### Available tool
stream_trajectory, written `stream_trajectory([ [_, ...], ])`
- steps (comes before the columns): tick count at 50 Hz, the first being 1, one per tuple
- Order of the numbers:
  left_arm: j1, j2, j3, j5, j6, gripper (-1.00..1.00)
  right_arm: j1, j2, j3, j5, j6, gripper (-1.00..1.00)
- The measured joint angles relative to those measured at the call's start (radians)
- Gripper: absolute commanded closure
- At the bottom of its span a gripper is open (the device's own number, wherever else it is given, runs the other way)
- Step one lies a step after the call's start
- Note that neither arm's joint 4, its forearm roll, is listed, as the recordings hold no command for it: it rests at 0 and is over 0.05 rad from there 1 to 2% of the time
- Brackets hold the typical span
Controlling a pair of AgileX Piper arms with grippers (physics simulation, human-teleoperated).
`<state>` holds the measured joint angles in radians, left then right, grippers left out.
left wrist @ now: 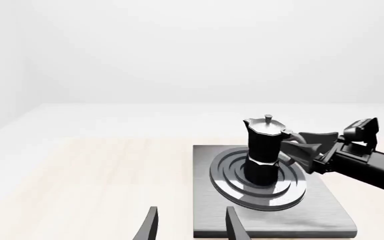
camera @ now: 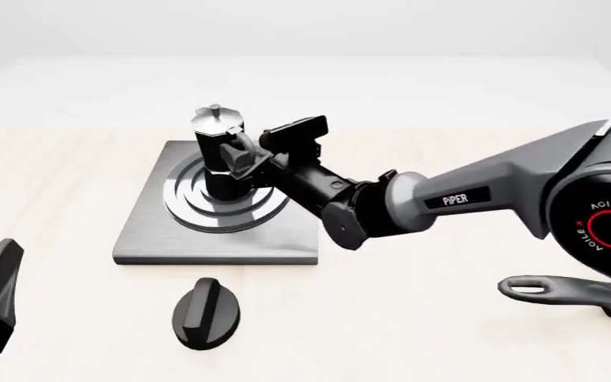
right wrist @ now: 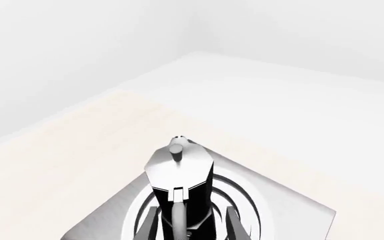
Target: Put the moka pot on the stove.
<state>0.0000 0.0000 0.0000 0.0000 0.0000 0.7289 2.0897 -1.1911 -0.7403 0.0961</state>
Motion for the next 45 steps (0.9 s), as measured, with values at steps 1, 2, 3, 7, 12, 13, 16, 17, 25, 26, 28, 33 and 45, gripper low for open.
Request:
stream_trajectory([
  [1,0.000,0.000,0.000,0.000,0.000,-1.00,0.001,-0.002,0.002,0.000,0.000,-1.00],
  [2,0.000,0.000,0.000,0.000,0.000,-1.00,0.001,-0.004,0.005,-0.001,0.000,-1.00],
  [3,0.000,0.000,0.000,0.000,0.000,-1.00,0.001,-0.006,0.007,-0.001,0.000,-1.00],
  [7,0.000,0.000,0.000,0.000,0.000,-1.00,0.002,-0.016,0.019,-0.004,-0.001,-1.00],
  [12,0.000,0.000,0.000,0.000,0.000,-1.00,0.004,-0.031,0.035,-0.007,-0.003,-1.00],
  [13,0.000,0.000,0.000,0.000,0.000,-1.00,0.005,-0.034,0.038,-0.007,-0.003,-1.00],
  [16,0.000,0.000,0.000,0.000,0.000,-1.00,0.007,-0.045,0.050,-0.009,-0.004,-1.00],
  [17,0.000,0.000,0.000,0.000,0.000,-1.00,0.008,-0.049,0.054,-0.010,-0.005,-1.00],
  [25,0.000,0.000,0.000,0.000,0.000,-1.00,0.013,-0.075,0.087,-0.022,-0.007,-1.00],
  [26,0.000,0.000,0.000,0.000,0.000,-1.00,0.014,-0.078,0.091,-0.023,-0.007,-1.00],
  [28,0.000,0.000,0.000,0.000,0.000,-1.00,0.015,-0.084,0.099,-0.025,-0.008,-1.00],
  [33,0.000,0.000,0.000,0.000,0.000,-1.00,0.017,-0.101,0.119,-0.031,-0.010,-1.00],
  [45,0.000,0.000,0.000,0.000,0.000,-1.00,0.018,-0.138,0.162,-0.042,-0.016,-1.00],
])
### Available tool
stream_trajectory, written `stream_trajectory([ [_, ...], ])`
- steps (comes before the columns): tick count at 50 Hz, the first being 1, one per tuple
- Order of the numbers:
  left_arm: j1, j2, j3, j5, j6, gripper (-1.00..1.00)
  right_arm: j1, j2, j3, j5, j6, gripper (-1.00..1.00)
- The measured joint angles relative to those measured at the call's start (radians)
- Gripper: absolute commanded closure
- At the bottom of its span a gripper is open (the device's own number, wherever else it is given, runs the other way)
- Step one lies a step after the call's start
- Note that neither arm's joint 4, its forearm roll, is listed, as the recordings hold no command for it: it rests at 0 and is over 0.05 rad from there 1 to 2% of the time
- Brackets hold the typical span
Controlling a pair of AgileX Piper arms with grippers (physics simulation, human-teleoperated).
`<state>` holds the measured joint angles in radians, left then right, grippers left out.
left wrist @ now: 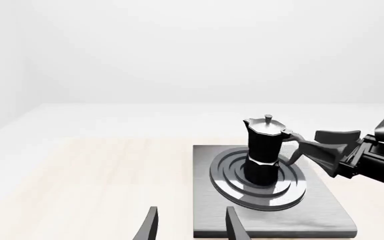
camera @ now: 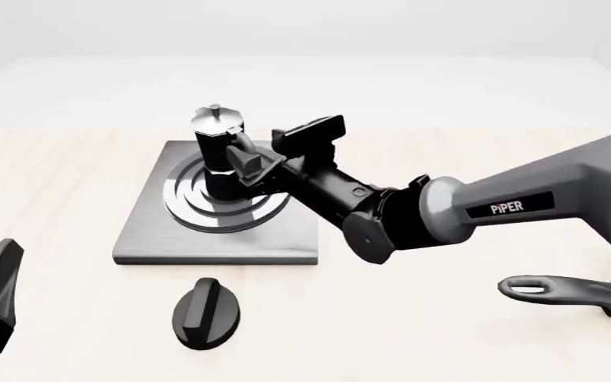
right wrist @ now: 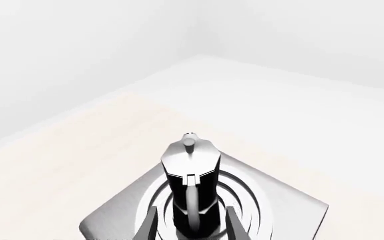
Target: Put the moka pot on the stove.
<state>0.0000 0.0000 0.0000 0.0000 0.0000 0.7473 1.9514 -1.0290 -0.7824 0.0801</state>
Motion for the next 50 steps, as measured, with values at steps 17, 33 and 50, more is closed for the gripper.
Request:
stream_trajectory([
  [17,0.000,0.000,0.000,0.000,0.000,-1.00,-0.009,-0.043,0.054,-0.014,-0.002,-1.00],
  [33,0.000,0.000,0.000,0.000,0.000,-1.00,-0.020,-0.081,0.102,-0.024,-0.005,-1.00],
  [50,0.000,0.000,0.000,0.000,0.000,-1.00,-0.029,-0.121,0.149,-0.032,-0.010,-1.00],
])
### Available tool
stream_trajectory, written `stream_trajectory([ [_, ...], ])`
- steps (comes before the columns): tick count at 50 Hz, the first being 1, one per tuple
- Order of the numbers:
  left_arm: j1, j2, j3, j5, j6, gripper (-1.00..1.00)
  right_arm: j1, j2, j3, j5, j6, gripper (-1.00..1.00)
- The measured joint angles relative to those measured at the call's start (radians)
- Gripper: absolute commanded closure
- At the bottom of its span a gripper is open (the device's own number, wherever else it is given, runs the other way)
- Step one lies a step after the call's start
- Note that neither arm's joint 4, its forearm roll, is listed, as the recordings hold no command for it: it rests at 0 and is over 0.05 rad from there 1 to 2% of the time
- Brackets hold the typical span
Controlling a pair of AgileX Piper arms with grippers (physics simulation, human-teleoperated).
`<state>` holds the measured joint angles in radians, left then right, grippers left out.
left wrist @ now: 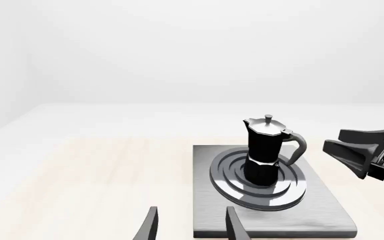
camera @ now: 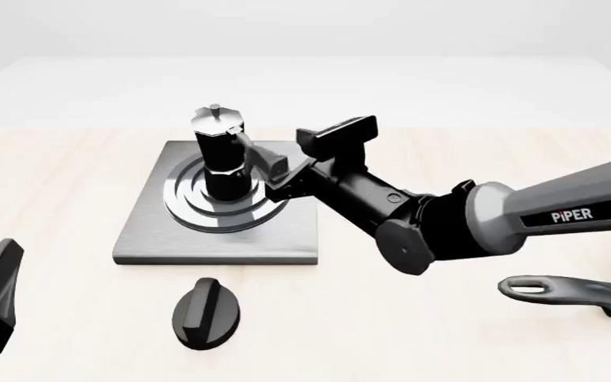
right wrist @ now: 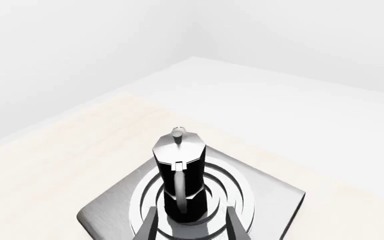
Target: Put the moka pot on the stove.
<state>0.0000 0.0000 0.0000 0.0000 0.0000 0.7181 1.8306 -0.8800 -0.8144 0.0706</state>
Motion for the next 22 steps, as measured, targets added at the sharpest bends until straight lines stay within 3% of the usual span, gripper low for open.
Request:
stream_trajectory([
  [22,0.000,0.000,0.000,0.000,0.000,-1.00,-0.017,-0.041,0.053,-0.006,-0.006,-1.00],
])
